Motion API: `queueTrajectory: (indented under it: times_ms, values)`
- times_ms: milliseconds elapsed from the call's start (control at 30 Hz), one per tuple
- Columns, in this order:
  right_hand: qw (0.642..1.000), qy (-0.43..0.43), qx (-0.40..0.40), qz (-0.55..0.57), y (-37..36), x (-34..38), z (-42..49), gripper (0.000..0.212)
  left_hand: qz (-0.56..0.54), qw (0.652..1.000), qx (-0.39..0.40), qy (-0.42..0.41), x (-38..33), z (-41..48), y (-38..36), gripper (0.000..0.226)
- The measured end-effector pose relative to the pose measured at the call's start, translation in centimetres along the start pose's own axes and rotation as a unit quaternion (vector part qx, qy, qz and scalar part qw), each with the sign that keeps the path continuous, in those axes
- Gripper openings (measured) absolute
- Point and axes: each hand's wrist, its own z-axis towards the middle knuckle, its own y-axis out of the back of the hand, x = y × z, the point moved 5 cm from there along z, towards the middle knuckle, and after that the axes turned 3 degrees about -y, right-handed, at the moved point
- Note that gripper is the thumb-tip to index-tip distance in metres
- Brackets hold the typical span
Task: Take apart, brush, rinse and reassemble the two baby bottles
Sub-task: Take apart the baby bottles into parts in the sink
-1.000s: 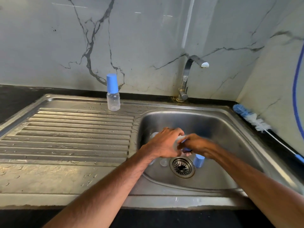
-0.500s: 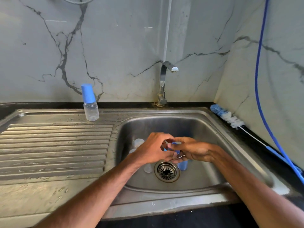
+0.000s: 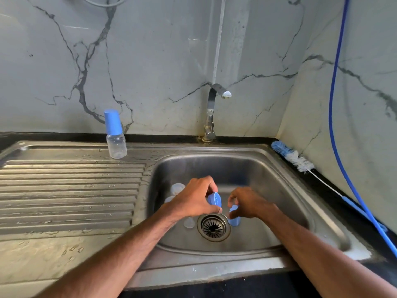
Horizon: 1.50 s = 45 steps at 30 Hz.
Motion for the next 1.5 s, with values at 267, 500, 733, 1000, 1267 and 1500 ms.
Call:
queueTrajectory:
  times_ms: [267, 500, 733, 1000, 1267, 1500]
  values:
    - [0.998, -0.028, -0.007, -0.050, -0.5, -0.5, -0.1, 0.031, -0.023, 0.998, 0.053, -0.021, -1.3, -0.1, -1.7, 0.055]
    - [0.997, -0.050, 0.026, -0.044, -1.0, -0.5, 0.4, 0.047, 0.032, 0.997, 0.071, -0.009, -0.7, 0.0, -3.2, 0.058]
    - [0.991, -0.114, 0.061, -0.029, 0.0, -3.5, 0.2, 0.059, 0.096, 0.987, 0.119, 0.040, -0.9, 2.8, -8.1, 0.058]
    - [0.987, -0.135, 0.042, -0.073, -0.2, -4.7, 1.0, 0.055, 0.175, 0.955, 0.210, 0.117, -0.6, 4.8, -13.4, 0.046]
    - [0.985, -0.163, 0.033, -0.047, -0.4, -5.1, 1.4, 0.065, 0.138, 0.954, 0.217, 0.153, 0.4, 4.8, -14.8, 0.078]
    - [0.985, -0.165, 0.032, -0.038, -0.2, -4.9, 1.2, 0.070, 0.100, 0.963, 0.199, 0.152, -0.2, 5.2, -15.0, 0.074]
